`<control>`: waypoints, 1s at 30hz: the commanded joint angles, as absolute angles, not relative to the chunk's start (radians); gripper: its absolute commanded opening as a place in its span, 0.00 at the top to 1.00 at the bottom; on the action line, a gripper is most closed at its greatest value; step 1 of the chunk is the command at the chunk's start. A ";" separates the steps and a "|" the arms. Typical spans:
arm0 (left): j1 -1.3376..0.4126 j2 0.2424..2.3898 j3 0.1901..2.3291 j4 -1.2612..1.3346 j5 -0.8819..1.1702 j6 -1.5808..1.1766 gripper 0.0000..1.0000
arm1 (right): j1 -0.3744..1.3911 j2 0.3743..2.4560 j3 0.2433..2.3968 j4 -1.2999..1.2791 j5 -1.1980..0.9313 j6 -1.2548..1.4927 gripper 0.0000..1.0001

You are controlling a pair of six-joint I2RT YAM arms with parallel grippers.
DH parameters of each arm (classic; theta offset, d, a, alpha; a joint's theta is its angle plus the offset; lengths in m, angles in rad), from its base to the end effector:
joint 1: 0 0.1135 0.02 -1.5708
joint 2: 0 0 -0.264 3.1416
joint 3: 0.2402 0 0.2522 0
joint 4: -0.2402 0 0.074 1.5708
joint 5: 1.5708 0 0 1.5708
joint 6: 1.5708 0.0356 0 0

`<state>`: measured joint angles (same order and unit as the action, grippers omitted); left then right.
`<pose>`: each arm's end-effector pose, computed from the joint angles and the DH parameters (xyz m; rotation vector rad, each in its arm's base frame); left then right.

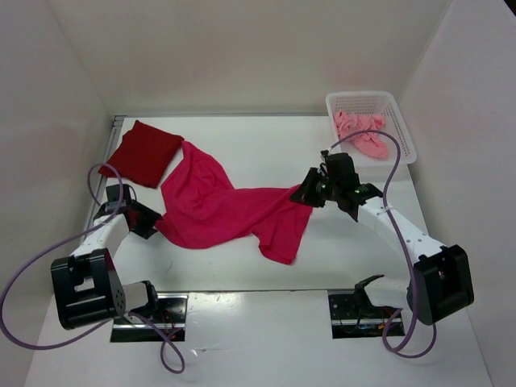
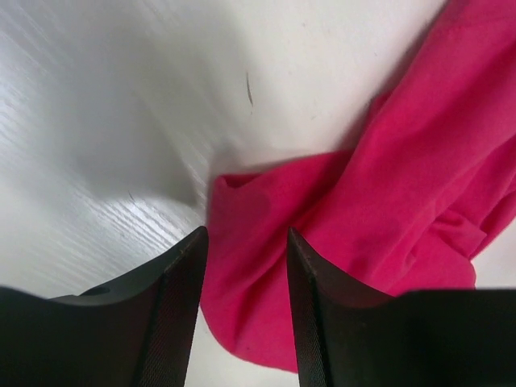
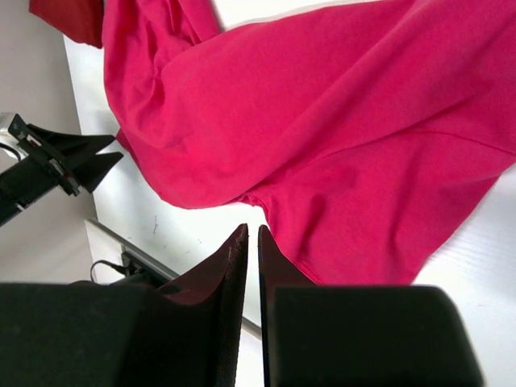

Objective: Fold and stack the t-shirts
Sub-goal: Flatten out the tshirt

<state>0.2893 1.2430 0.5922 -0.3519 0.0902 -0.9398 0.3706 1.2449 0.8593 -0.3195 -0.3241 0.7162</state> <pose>0.2167 0.0612 0.1705 -1.4762 2.1514 -0.3550 0.2448 0.1073 0.2572 0.2344 2.3992 0.9107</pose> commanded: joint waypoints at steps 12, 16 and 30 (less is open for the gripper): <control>0.293 1.382 0.584 -0.233 0.043 -0.957 0.63 | 0.382 1.204 0.853 -0.302 -0.304 0.724 0.85; 0.293 1.382 0.584 -0.233 0.043 -0.948 0.82 | 0.382 1.193 0.844 -0.314 -0.281 0.733 0.83; 0.293 1.319 0.804 -0.330 -0.014 -0.821 1.00 | 0.391 1.111 0.554 -0.387 -0.245 0.910 0.59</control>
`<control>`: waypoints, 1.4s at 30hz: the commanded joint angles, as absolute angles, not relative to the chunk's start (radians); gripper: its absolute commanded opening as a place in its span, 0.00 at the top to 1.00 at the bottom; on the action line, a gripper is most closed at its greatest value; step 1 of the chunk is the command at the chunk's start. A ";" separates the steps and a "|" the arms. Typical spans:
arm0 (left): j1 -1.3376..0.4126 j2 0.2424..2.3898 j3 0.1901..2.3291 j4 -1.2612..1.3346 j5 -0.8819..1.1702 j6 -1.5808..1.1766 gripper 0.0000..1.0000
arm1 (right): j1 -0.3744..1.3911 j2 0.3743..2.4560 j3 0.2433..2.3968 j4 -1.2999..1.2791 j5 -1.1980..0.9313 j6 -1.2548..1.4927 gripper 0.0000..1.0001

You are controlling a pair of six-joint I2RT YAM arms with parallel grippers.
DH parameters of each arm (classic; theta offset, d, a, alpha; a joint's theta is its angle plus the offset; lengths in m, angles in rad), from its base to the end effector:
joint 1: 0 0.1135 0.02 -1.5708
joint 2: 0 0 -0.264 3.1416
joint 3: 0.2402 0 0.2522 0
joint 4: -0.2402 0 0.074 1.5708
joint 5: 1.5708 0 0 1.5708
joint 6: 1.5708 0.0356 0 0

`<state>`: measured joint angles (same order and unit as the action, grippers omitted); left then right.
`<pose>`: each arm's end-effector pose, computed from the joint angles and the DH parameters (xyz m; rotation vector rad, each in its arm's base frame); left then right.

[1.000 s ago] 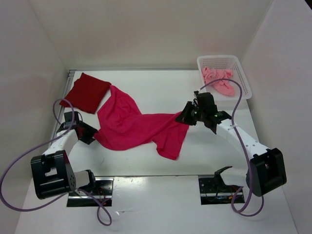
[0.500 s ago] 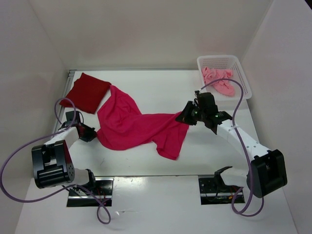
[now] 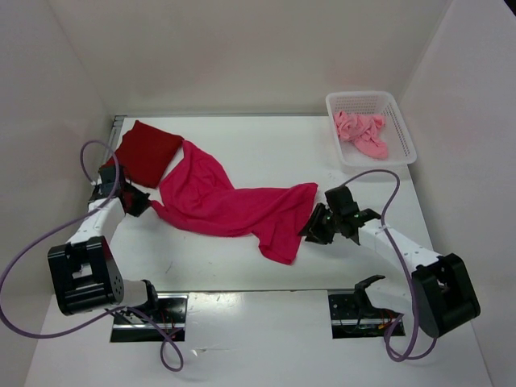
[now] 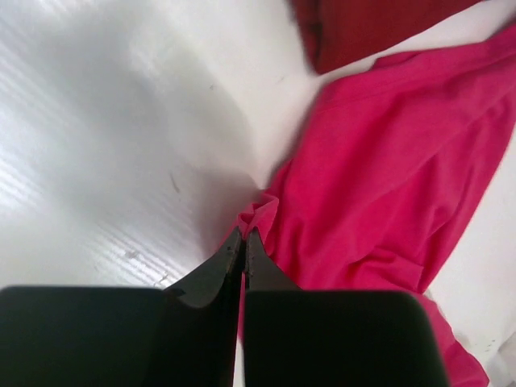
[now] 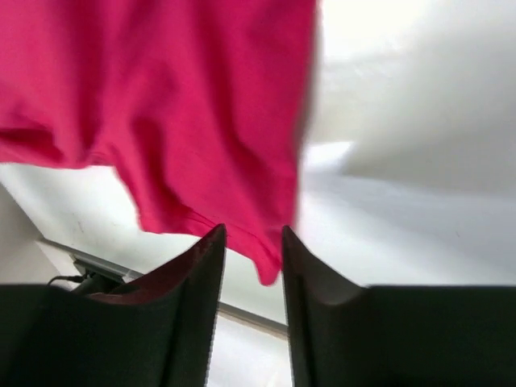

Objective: Fold and stack the t-shirts
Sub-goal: Flatten out the tshirt

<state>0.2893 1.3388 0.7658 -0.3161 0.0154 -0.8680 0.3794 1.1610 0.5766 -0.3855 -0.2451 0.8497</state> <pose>0.2558 0.0756 0.2029 -1.3501 2.0792 -0.2692 0.1952 0.0871 0.1810 0.5269 2.6396 0.7512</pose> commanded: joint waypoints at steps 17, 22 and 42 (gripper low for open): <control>0.215 1.370 0.867 -0.331 -0.044 -0.765 1.00 | 0.580 1.138 0.411 -0.321 -0.233 1.072 0.57; 0.206 1.379 0.857 -0.321 -0.034 -0.775 1.00 | 0.600 1.209 0.446 -0.268 -0.233 1.072 0.57; 0.072 1.258 0.972 -0.468 0.026 -0.737 1.00 | 0.600 1.076 0.878 -0.615 0.045 0.931 1.00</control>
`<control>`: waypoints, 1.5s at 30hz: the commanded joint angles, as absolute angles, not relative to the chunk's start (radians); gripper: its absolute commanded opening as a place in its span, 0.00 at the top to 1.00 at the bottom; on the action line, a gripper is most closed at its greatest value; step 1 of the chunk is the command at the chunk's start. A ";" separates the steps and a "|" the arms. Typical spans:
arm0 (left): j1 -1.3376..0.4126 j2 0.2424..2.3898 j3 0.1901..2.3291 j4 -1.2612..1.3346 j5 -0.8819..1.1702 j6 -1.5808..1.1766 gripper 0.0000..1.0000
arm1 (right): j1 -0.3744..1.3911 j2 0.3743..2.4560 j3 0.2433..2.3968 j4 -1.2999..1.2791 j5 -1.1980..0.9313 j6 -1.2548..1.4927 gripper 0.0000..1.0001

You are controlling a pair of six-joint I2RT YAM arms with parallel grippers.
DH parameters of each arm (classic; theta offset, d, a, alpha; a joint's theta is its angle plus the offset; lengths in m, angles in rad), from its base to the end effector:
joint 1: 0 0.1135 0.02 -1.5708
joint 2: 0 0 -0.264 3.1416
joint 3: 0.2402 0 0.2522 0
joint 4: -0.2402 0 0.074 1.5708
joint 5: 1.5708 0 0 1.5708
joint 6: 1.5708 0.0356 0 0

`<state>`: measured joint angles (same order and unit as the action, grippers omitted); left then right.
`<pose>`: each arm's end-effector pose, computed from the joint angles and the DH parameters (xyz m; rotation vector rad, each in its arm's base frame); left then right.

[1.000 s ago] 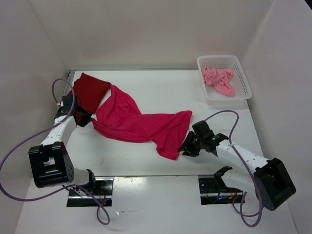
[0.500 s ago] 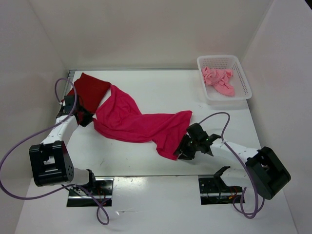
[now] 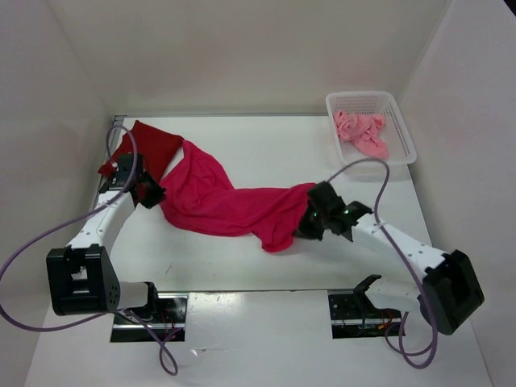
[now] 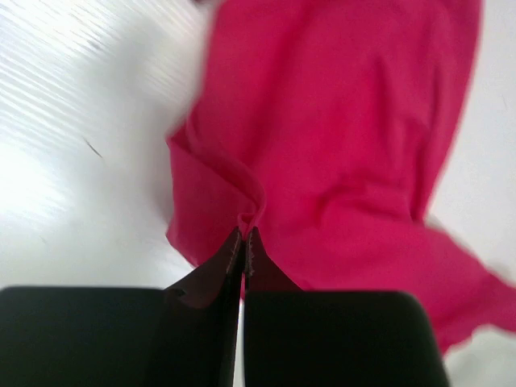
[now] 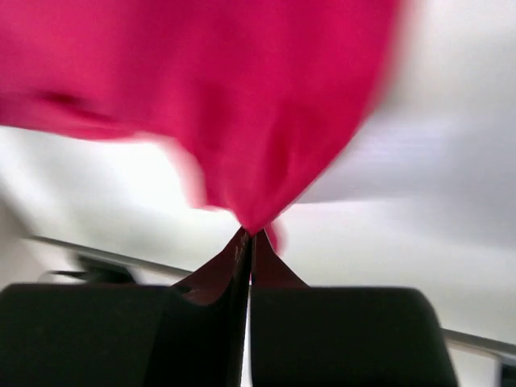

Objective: Fold and stack the t-shirts
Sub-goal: Flatten out the tshirt

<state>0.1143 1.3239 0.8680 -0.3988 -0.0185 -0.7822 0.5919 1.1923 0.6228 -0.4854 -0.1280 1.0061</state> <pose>0.2719 0.0319 0.2328 -1.0672 2.1997 -0.2785 0.1759 0.1237 0.1822 0.5291 2.7484 0.6542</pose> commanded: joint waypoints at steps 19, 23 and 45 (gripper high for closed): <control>0.072 1.321 2.355 -0.755 -0.136 -0.709 1.00 | 0.609 1.353 2.607 -0.864 0.322 0.509 1.00; 0.072 1.334 2.275 -0.732 -0.126 -0.709 1.00 | 0.609 1.367 2.541 -0.796 0.288 0.522 1.00; 0.175 1.871 2.273 -0.522 0.162 -0.821 1.00 | 0.149 1.979 2.787 -0.563 -0.135 0.613 1.00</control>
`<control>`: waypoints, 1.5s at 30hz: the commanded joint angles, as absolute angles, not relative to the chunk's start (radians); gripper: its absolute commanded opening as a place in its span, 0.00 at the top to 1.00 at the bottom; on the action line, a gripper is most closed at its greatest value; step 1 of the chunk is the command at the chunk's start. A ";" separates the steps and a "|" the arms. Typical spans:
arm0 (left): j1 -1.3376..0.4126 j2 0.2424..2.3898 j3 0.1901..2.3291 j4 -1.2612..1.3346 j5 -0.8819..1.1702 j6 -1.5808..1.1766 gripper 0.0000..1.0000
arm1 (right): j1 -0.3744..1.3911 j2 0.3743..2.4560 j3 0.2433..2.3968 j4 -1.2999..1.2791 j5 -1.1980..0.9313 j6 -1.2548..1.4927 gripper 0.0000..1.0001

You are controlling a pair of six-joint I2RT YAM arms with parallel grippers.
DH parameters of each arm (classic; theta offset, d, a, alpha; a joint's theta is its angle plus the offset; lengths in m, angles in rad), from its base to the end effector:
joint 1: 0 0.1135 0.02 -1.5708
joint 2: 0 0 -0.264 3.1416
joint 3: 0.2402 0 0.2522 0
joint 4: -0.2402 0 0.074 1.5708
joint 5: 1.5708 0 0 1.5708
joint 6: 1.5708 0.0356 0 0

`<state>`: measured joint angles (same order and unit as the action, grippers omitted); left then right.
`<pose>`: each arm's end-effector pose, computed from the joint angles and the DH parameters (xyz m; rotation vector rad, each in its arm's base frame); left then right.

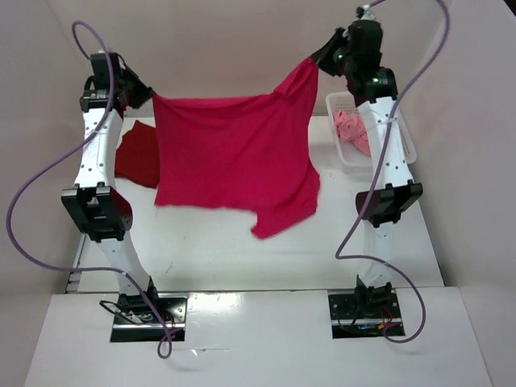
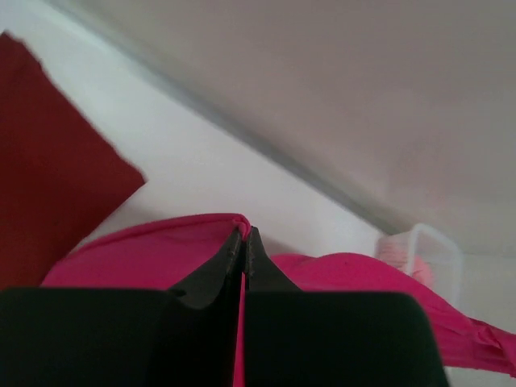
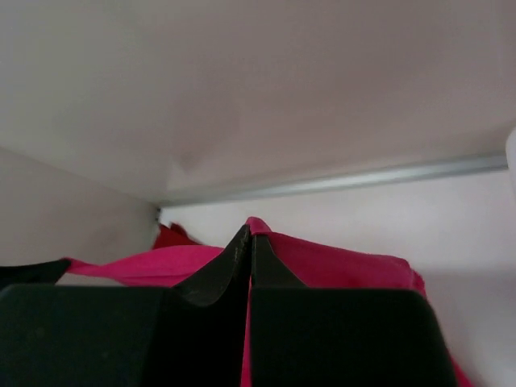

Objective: Fold and stack the t-shirts
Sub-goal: Flatten out the tshirt

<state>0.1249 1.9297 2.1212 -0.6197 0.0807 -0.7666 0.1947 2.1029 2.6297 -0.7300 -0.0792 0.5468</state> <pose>0.4383 0.0521 0.4207 -0.8280 1.8552 -0.4895 0.4338 0.0884 0.4939 0.2598 1.7948 0.6021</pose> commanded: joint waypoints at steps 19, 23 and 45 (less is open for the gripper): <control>0.244 1.593 1.665 -0.281 0.233 -0.850 1.00 | 0.051 1.363 1.578 -0.394 -0.118 0.537 1.00; 0.235 1.438 1.340 -0.258 0.184 -0.838 1.00 | 0.051 1.204 1.160 -0.432 -0.107 0.535 1.00; 0.235 1.104 0.877 -0.638 0.184 -0.738 1.00 | 0.135 0.845 0.890 -0.993 -0.200 0.687 1.00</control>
